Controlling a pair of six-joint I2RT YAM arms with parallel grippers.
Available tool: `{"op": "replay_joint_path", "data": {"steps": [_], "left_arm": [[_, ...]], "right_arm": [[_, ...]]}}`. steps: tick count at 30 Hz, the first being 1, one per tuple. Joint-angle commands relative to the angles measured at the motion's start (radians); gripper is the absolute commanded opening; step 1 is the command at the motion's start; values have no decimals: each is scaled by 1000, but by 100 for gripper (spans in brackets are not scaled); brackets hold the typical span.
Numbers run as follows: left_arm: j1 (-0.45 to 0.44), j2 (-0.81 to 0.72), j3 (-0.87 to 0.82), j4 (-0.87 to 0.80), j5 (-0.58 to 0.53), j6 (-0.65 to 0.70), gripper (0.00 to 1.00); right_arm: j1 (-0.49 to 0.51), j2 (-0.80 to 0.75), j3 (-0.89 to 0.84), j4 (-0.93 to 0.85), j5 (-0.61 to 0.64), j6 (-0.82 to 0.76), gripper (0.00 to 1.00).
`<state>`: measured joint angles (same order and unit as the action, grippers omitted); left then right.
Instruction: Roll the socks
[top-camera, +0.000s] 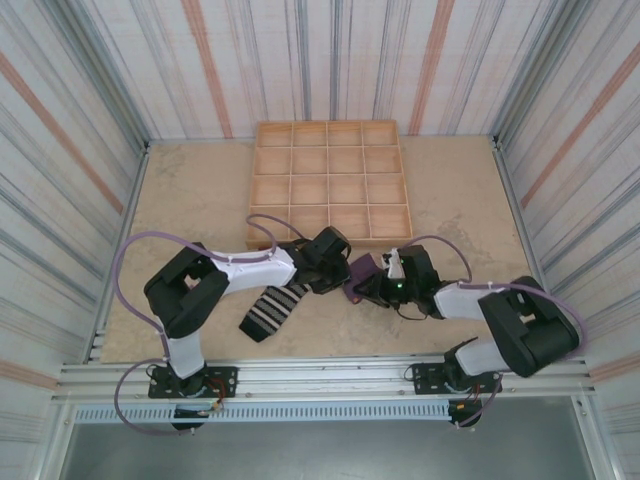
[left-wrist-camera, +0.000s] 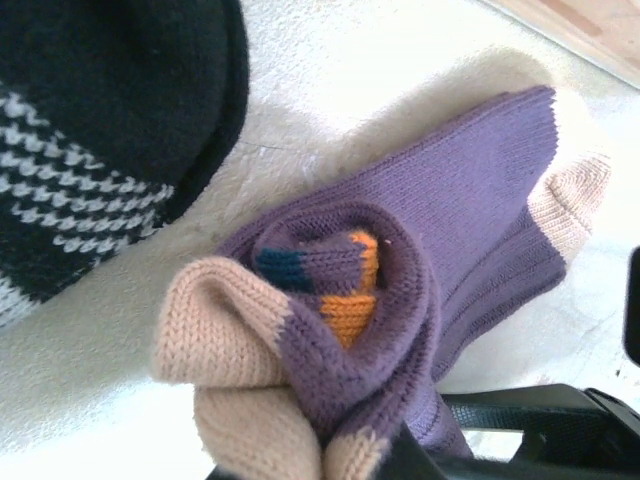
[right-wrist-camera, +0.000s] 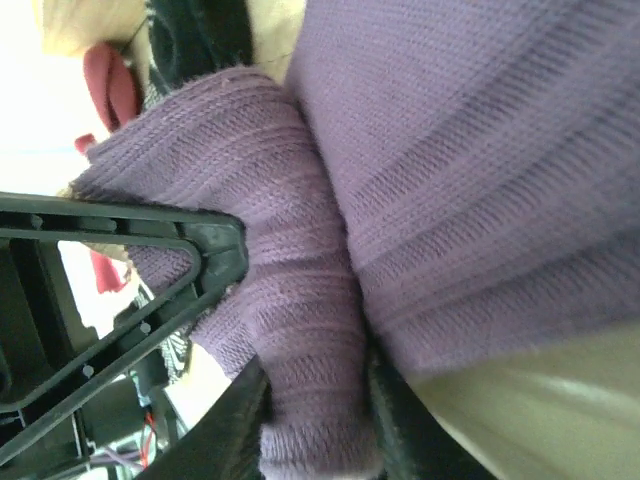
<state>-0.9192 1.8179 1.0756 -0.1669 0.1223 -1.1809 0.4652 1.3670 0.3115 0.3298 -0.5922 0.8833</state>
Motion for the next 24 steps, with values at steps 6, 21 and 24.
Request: {"op": "replay_joint_path", "data": {"steps": [6, 21, 24], "left_arm": [[14, 39, 44, -226, 72, 23, 0], [24, 82, 147, -374, 176, 89, 0], [28, 83, 149, -373, 188, 86, 0]], "right_arm": [[31, -354, 126, -613, 269, -217, 69], [621, -345, 157, -497, 940, -464, 74], [661, -288, 135, -419, 1007, -491, 74]]}}
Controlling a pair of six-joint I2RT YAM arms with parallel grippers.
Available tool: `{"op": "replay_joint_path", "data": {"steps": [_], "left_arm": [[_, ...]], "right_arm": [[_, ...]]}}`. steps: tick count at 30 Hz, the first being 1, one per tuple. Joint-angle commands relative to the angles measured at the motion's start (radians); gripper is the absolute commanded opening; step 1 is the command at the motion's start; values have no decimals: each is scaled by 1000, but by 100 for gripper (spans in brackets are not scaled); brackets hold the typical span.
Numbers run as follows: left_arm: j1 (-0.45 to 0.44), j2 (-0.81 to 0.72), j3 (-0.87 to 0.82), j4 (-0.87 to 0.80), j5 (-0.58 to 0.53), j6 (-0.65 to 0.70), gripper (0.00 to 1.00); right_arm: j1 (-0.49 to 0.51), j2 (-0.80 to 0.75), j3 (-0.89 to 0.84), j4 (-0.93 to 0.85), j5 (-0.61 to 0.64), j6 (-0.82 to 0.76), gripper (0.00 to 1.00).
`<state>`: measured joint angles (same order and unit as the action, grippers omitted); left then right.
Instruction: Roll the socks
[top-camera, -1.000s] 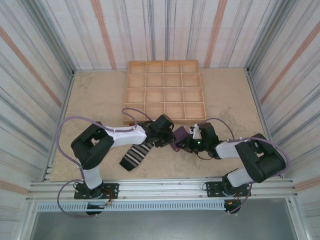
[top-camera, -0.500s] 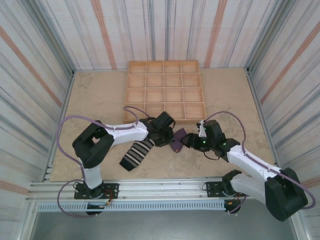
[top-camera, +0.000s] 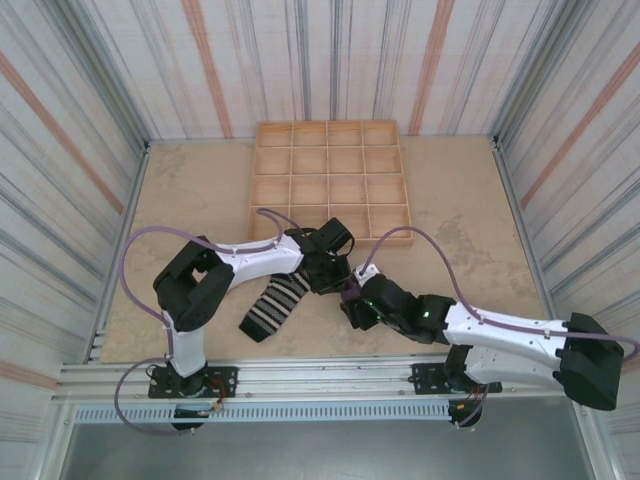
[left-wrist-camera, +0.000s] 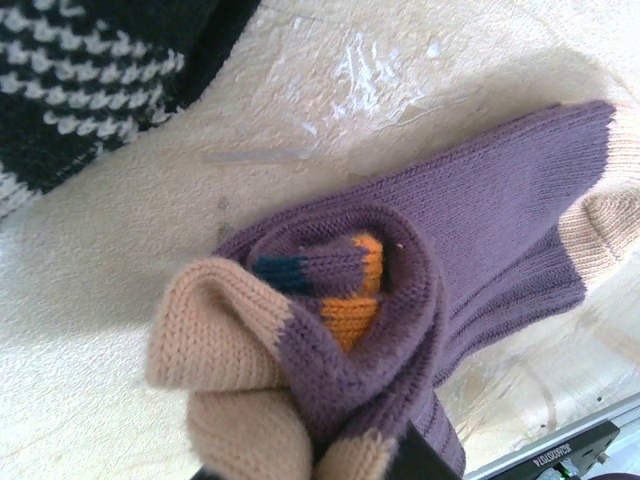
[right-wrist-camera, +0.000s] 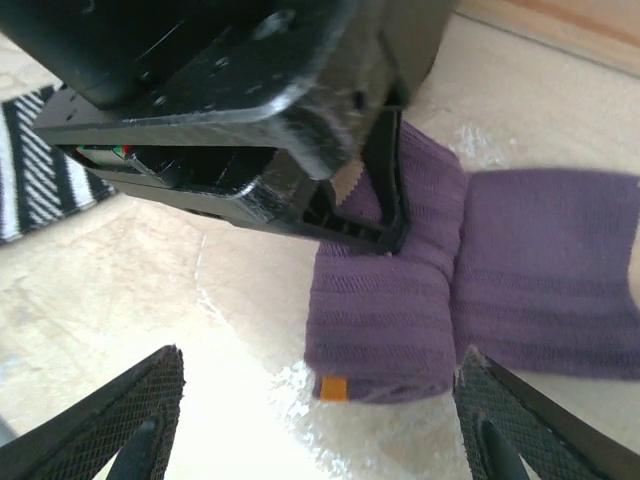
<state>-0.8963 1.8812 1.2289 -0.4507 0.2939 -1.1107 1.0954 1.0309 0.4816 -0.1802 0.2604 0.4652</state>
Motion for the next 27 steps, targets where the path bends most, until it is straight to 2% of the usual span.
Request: {"op": "replay_joint_path", "data": {"steps": [1, 4, 9, 11, 17, 19, 22, 24, 27], "left_arm": [[7, 22, -7, -83, 23, 16, 0], [10, 27, -15, -66, 44, 9, 0], [13, 30, -24, -52, 66, 3, 0], [14, 27, -25, -51, 64, 2, 0], [13, 29, -23, -48, 68, 3, 3], [14, 29, -23, -44, 69, 3, 5], [14, 20, -27, -24, 67, 2, 14], [13, 2, -45, 8, 64, -8, 27], [10, -33, -71, 49, 46, -21, 47]], "right_arm": [[40, 67, -41, 114, 174, -80, 73], [70, 124, -66, 182, 248, -87, 71], [71, 201, -103, 286, 272, -80, 71], [70, 230, -106, 307, 287, -68, 67], [71, 255, -116, 323, 297, -34, 45], [67, 250, -121, 318, 287, -20, 30], [46, 230, -133, 298, 253, 22, 9], [18, 207, -154, 289, 205, 72, 0], [-3, 162, -197, 273, 170, 145, 0]]}}
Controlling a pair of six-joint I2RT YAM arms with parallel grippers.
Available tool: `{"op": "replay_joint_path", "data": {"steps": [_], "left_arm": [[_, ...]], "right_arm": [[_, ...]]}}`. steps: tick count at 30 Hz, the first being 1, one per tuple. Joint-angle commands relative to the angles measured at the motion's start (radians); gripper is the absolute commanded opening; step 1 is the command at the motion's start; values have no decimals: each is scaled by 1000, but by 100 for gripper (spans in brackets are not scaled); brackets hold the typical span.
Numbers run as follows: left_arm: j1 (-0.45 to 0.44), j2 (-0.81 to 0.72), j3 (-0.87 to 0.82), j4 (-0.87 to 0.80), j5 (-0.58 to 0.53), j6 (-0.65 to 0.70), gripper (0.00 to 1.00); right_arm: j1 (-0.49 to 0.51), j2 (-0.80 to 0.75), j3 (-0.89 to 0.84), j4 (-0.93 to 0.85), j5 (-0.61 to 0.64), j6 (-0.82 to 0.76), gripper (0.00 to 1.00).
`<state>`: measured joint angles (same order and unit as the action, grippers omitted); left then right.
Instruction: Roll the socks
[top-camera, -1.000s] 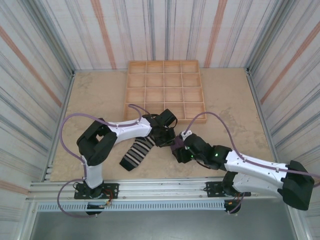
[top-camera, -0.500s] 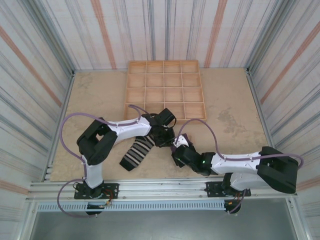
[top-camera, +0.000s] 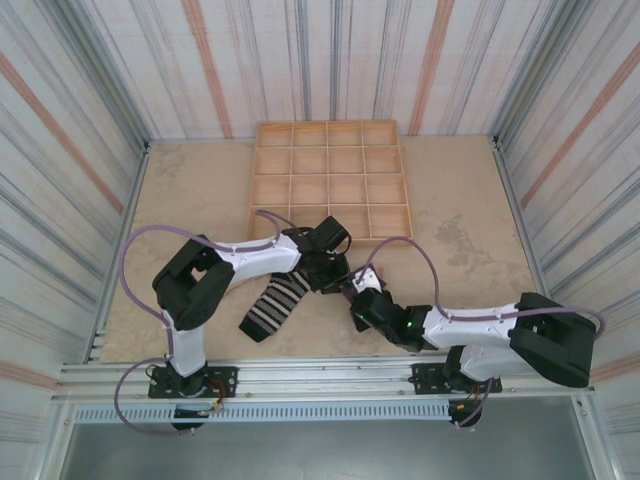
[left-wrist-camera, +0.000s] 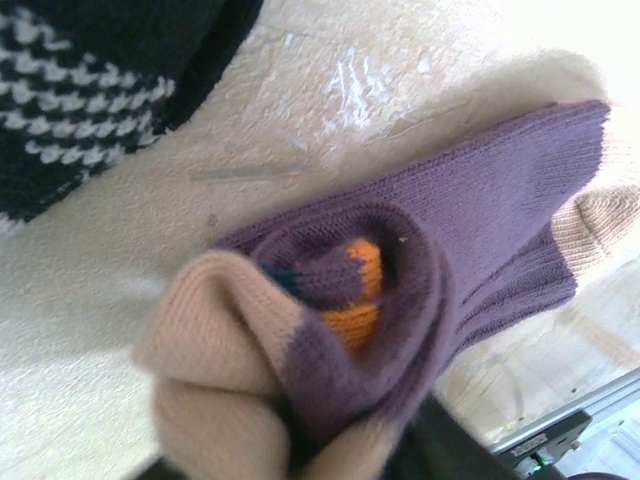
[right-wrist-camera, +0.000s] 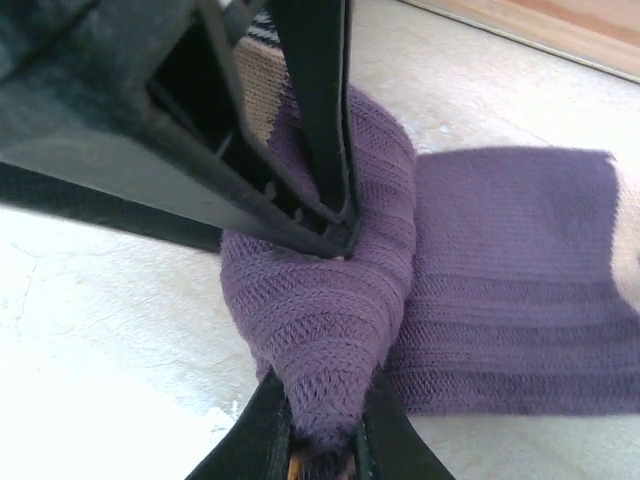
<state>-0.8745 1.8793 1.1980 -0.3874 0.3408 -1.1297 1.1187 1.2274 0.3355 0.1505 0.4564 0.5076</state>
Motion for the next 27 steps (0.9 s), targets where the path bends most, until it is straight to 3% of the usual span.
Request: {"op": "replay_joint_path", "data": {"steps": [1, 4, 10, 19, 27], "left_arm": [[-14, -43, -48, 2, -8, -2, 54], [-20, -72, -66, 42, -29, 3, 67], [-18, -129, -122, 172, -32, 39, 71], [-25, -158, -152, 245, -79, 110, 68], [-61, -69, -72, 260, -110, 148, 64]], "right_arm": [[-34, -46, -65, -60, -45, 124, 0], [-91, -77, -107, -59, -159, 191, 0], [-278, -110, -148, -66, -449, 302, 0], [-571, -144, -207, -57, -782, 434, 0], [-690, -10, -193, -4, -968, 460, 0]]}}
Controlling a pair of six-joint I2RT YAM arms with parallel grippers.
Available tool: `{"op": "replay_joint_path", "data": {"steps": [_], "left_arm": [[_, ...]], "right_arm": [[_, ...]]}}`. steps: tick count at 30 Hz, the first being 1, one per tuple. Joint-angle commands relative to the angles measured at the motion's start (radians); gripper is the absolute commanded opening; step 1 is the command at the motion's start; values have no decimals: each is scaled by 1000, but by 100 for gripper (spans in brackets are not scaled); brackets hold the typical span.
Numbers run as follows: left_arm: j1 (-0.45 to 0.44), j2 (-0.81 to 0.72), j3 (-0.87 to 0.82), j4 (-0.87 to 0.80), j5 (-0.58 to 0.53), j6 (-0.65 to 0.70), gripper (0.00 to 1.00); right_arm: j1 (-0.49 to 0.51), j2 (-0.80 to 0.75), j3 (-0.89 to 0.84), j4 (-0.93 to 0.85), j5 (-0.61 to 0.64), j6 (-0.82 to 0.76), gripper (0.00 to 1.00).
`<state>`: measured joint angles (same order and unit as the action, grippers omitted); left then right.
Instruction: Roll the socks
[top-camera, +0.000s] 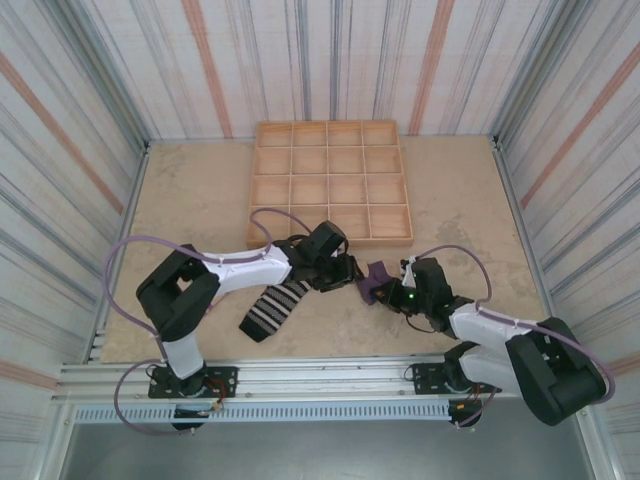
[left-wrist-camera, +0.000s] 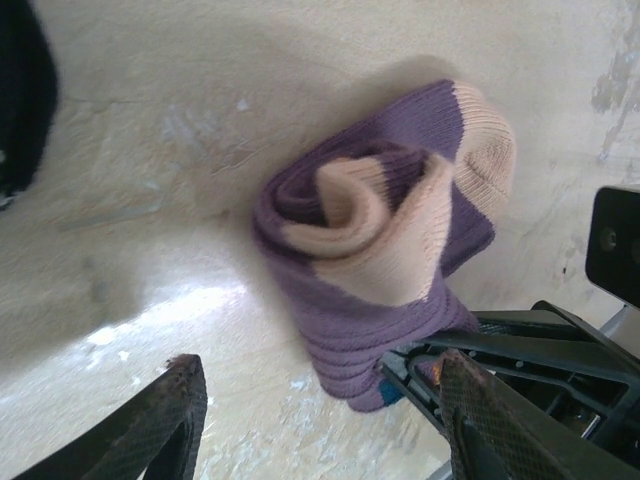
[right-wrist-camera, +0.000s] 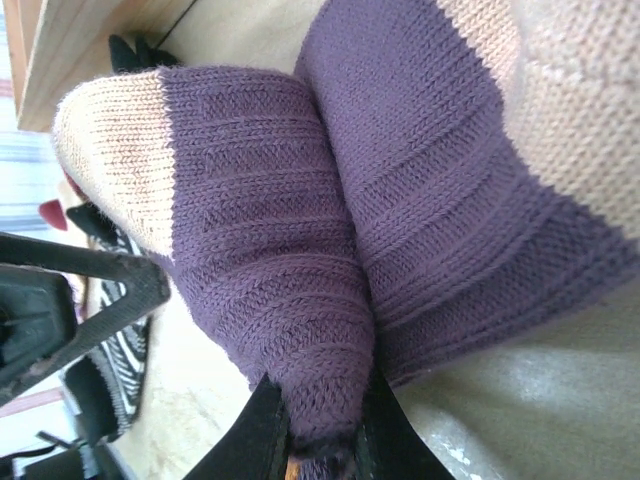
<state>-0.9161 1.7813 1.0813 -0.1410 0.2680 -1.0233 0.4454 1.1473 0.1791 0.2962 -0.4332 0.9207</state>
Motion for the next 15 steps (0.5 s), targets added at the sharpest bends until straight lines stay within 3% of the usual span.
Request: {"op": "replay_joint_path", "data": {"steps": [1, 15], "left_arm": [[-25, 40, 53, 21, -43, 44, 64], [-38, 73, 66, -45, -147, 14, 59]], "right_arm": [[-27, 93, -34, -140, -95, 49, 0], [-120, 259, 14, -89, -240, 70, 0]]}}
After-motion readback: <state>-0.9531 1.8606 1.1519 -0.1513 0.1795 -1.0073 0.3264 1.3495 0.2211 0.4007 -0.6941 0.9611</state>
